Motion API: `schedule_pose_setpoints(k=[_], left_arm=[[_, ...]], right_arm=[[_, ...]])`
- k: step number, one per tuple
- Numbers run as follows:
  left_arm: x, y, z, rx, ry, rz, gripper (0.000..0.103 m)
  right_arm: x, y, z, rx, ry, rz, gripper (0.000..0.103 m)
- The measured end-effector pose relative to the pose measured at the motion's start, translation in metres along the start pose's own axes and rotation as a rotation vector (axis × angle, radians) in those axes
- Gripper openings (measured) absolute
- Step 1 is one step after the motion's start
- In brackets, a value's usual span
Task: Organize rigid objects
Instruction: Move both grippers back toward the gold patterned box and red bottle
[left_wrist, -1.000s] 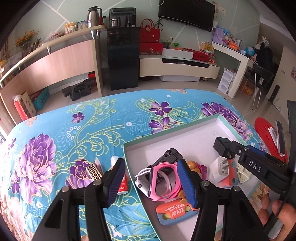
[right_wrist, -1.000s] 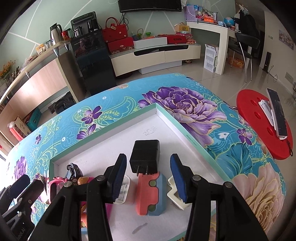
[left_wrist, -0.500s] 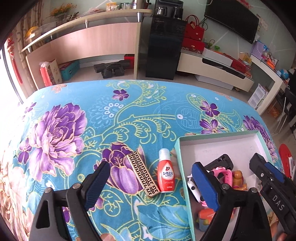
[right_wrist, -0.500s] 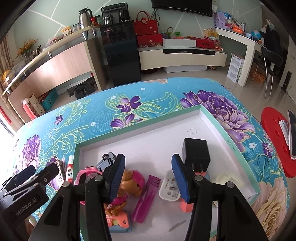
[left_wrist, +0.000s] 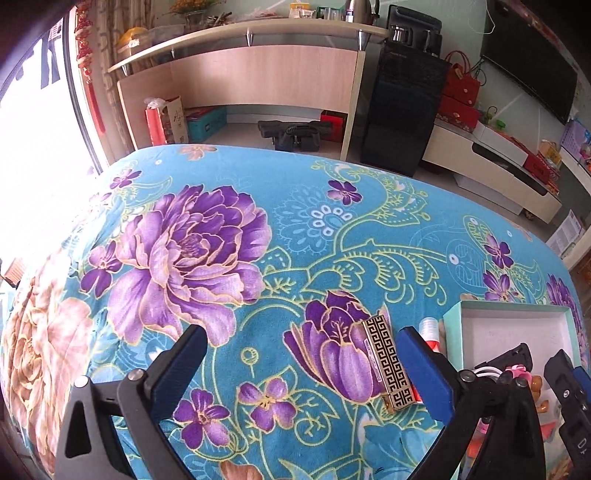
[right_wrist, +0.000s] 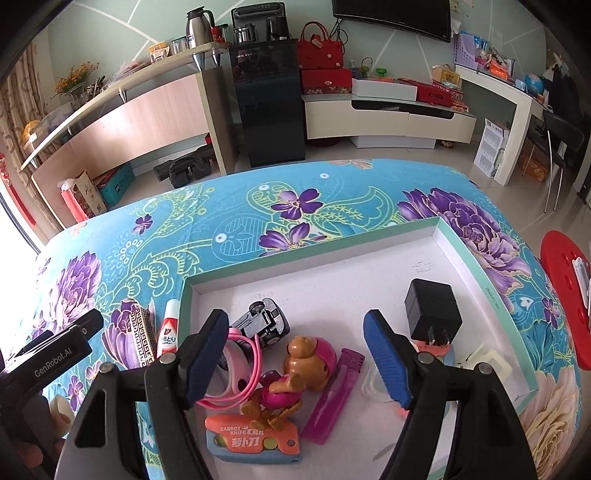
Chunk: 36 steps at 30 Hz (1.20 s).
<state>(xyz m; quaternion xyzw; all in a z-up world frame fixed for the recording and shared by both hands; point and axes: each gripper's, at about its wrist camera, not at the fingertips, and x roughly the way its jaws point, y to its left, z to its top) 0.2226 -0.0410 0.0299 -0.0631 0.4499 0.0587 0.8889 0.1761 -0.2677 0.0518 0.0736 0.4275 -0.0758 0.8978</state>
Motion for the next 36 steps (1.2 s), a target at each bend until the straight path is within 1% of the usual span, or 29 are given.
schedule_pose_setpoints(k=[6,10,11,14,17,22,30,36], left_arm=[[0.001,0.014,-0.002,-0.024,0.015,0.000,0.103],[0.001,0.028,-0.003,-0.061,0.020,0.004,0.103],[0.001,0.031,-0.004,-0.069,0.020,0.003,0.103],[0.002,0.039,-0.004,-0.086,0.024,0.000,0.103],[0.005,0.042,-0.004,-0.091,0.030,-0.006,0.103],[0.015,0.036,-0.005,-0.068,0.061,-0.021,0.103],[0.034,0.012,-0.003,-0.027,0.138,-0.110,0.103],[0.048,-0.012,-0.009,0.045,0.177,-0.104,0.103]], right_arm=[[0.003,0.009,-0.002,-0.025,0.009,0.007,0.080],[0.006,0.016,-0.004,-0.048,0.014,0.000,0.080],[0.006,0.018,-0.004,-0.050,0.013,-0.001,0.082],[0.006,0.022,-0.005,-0.046,0.010,0.006,0.098],[0.008,0.027,-0.005,-0.041,0.013,0.025,0.098],[0.013,0.041,-0.007,-0.074,0.027,0.024,0.099],[0.017,0.037,-0.006,-0.059,0.035,-0.002,0.099],[0.020,0.027,-0.006,-0.028,0.044,-0.008,0.099]])
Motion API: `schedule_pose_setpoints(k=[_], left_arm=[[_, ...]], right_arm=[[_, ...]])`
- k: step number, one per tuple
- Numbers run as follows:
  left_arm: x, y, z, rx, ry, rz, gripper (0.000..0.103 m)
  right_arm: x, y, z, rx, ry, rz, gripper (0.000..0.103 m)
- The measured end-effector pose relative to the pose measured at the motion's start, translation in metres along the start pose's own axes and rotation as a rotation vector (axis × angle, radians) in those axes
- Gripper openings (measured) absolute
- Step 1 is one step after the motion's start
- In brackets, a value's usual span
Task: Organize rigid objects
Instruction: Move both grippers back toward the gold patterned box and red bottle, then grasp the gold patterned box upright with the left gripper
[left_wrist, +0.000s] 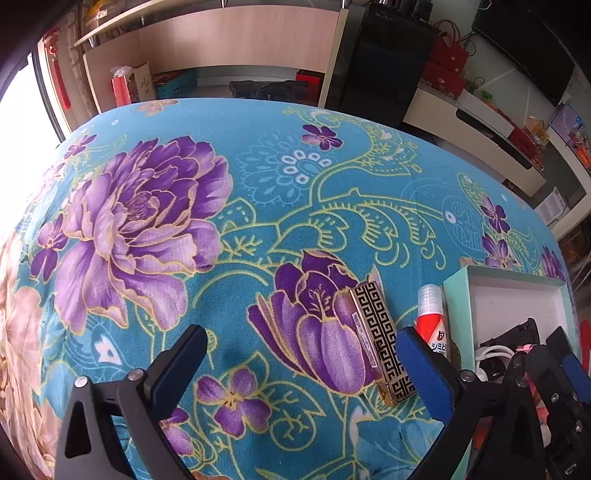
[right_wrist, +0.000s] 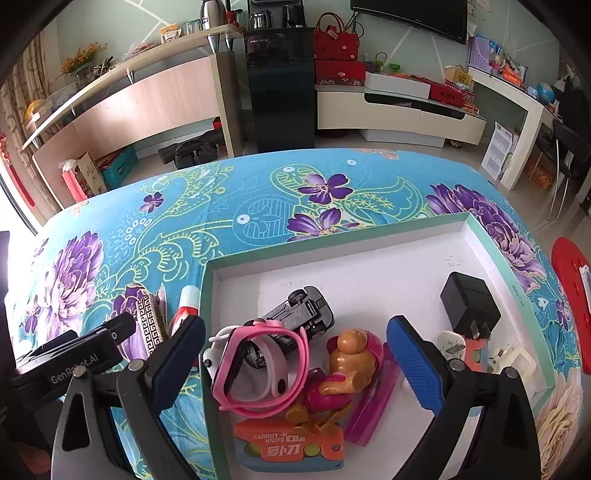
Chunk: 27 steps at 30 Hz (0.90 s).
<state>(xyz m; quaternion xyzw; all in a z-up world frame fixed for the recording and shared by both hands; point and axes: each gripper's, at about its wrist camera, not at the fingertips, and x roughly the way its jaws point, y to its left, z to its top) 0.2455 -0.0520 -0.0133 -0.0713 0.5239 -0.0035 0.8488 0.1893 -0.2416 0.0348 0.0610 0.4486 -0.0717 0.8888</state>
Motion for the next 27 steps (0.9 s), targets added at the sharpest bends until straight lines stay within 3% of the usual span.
schedule_pose_setpoints(k=[4,12,23,27], left_arm=[[0.009,-0.009,-0.002,0.024,0.025,-0.027,0.103],[0.016,-0.016,-0.003,0.042,0.026,0.019,0.103],[0.009,0.019,0.002,-0.039,0.007,0.088,0.103],[0.009,0.019,0.005,-0.022,-0.003,0.105,0.103]], right_arm=[[0.001,-0.003,0.000,0.008,0.005,0.001,0.099],[0.001,-0.002,-0.001,0.004,0.008,0.009,0.099],[0.004,0.006,-0.002,-0.033,0.018,0.015,0.099],[0.003,0.009,-0.002,-0.043,0.013,0.018,0.099]])
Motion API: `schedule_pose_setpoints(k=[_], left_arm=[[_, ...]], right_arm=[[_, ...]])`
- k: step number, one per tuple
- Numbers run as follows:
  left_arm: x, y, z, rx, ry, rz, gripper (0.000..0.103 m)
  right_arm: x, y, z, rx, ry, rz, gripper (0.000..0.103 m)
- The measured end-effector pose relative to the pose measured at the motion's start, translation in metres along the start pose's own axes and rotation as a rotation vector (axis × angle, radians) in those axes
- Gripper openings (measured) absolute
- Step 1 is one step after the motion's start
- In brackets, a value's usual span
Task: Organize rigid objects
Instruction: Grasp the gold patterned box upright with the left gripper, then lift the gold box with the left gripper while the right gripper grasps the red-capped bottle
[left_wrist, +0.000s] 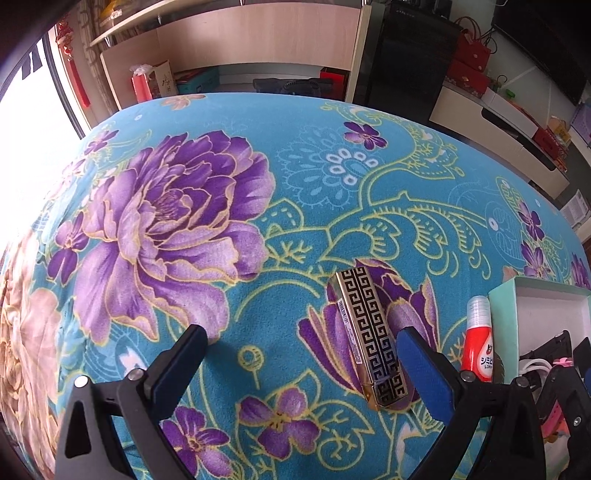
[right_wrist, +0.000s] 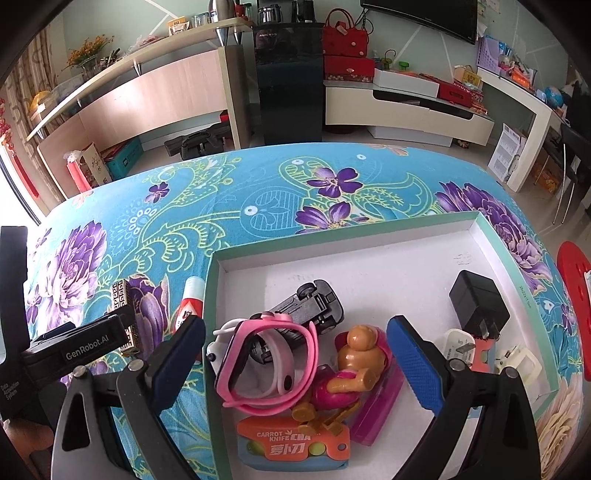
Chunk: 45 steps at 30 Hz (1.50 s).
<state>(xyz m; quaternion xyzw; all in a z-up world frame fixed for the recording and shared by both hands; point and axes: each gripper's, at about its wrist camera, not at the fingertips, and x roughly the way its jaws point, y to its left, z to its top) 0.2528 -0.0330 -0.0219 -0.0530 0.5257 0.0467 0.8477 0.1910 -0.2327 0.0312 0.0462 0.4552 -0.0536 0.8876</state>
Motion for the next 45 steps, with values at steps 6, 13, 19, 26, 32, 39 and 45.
schedule_pose_setpoints(k=[6,13,19,26,32,39,45], left_arm=[[0.003,-0.013,0.003,0.024,-0.008,0.006,0.103],[0.001,-0.003,0.003,-0.005,-0.023,0.014,0.098],[-0.005,-0.005,0.003,0.012,-0.034,-0.053,0.072],[-0.012,-0.018,0.002,0.056,-0.039,-0.126,0.040],[-0.006,-0.022,0.001,0.065,-0.019,-0.135,0.032],[-0.018,-0.002,-0.002,0.050,-0.028,-0.113,0.025],[-0.029,0.022,-0.004,0.035,-0.047,-0.022,0.025]], right_arm=[[0.001,0.006,0.000,-0.025,-0.001,0.000,0.099],[0.001,0.007,0.000,-0.028,-0.004,-0.002,0.099],[0.001,0.010,0.000,-0.041,-0.006,0.000,0.099],[0.000,0.013,0.000,-0.044,-0.015,0.013,0.099],[0.001,0.014,0.000,-0.045,-0.012,0.013,0.099],[0.000,0.019,0.000,-0.048,-0.027,0.032,0.099],[-0.003,0.039,-0.001,-0.093,-0.056,0.088,0.098]])
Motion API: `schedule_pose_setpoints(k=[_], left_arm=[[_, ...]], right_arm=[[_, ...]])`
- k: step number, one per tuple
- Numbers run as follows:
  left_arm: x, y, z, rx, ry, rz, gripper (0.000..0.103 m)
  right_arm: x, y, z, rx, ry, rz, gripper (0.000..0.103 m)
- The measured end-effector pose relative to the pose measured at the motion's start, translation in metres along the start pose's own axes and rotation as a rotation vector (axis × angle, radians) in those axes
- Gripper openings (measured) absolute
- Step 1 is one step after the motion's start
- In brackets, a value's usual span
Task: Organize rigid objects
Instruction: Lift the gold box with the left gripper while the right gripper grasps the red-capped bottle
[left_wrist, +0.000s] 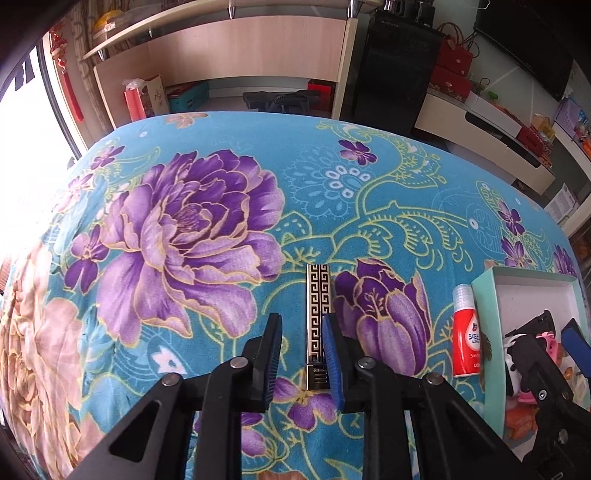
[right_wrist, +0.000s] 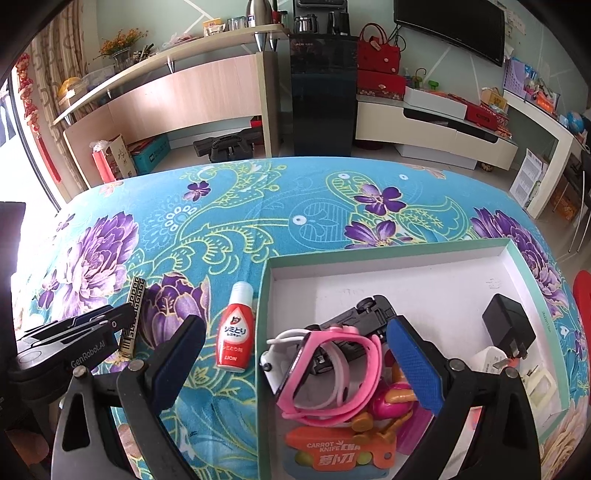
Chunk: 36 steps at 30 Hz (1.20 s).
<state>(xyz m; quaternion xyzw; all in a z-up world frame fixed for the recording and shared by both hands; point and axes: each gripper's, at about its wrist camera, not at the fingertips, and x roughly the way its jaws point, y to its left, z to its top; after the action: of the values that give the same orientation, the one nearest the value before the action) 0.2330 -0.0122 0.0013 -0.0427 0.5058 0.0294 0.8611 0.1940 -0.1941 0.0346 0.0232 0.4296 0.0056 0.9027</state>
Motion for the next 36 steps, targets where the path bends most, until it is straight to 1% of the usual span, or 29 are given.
schedule_pose_setpoints(k=[2,5,7,9,11,13,14,15,17,20,21,28,31,36], left_arm=[[0.001,0.009,-0.001,-0.014,0.003,0.017,0.025],[0.011,0.019,-0.003,-0.050,0.044,-0.009,0.025],[0.011,0.023,-0.004,-0.071,0.048,-0.025,0.025],[0.006,0.026,-0.003,-0.079,0.036,-0.039,0.025],[0.003,0.027,-0.003,-0.077,0.032,-0.045,0.025],[0.004,0.029,-0.002,-0.078,0.040,-0.049,0.025],[0.005,0.029,-0.003,-0.079,0.047,-0.053,0.025],[0.006,0.030,-0.003,-0.082,0.052,-0.056,0.025],[0.007,0.031,-0.004,-0.086,0.060,-0.064,0.025],[0.007,0.034,-0.003,-0.097,0.061,-0.080,0.026],[0.007,0.036,-0.003,-0.101,0.062,-0.084,0.026],[0.007,0.048,-0.004,-0.141,0.073,-0.106,0.026],[0.008,0.051,-0.004,-0.148,0.077,-0.113,0.028],[0.009,0.052,-0.003,-0.155,0.079,-0.134,0.029]], right_arm=[[-0.001,0.006,0.000,-0.007,-0.012,0.023,0.098],[-0.002,0.017,0.000,-0.036,-0.024,0.058,0.097],[-0.004,0.025,0.000,-0.069,-0.044,0.065,0.094],[-0.006,0.032,0.001,-0.098,-0.059,0.076,0.077],[-0.003,0.037,0.001,-0.109,-0.052,0.092,0.073],[0.000,0.042,0.000,-0.123,-0.035,0.104,0.067],[0.003,0.045,-0.001,-0.129,-0.024,0.105,0.061],[0.005,0.047,-0.001,-0.132,-0.013,0.103,0.059],[0.010,0.049,-0.003,-0.138,0.006,0.100,0.059],[0.016,0.051,-0.006,-0.142,0.029,0.098,0.053],[0.018,0.052,-0.006,-0.145,0.035,0.095,0.052],[0.033,0.055,-0.010,-0.146,0.081,0.050,0.052],[0.036,0.059,-0.012,-0.162,0.076,0.016,0.052],[0.041,0.065,-0.014,-0.192,0.073,-0.030,0.052]])
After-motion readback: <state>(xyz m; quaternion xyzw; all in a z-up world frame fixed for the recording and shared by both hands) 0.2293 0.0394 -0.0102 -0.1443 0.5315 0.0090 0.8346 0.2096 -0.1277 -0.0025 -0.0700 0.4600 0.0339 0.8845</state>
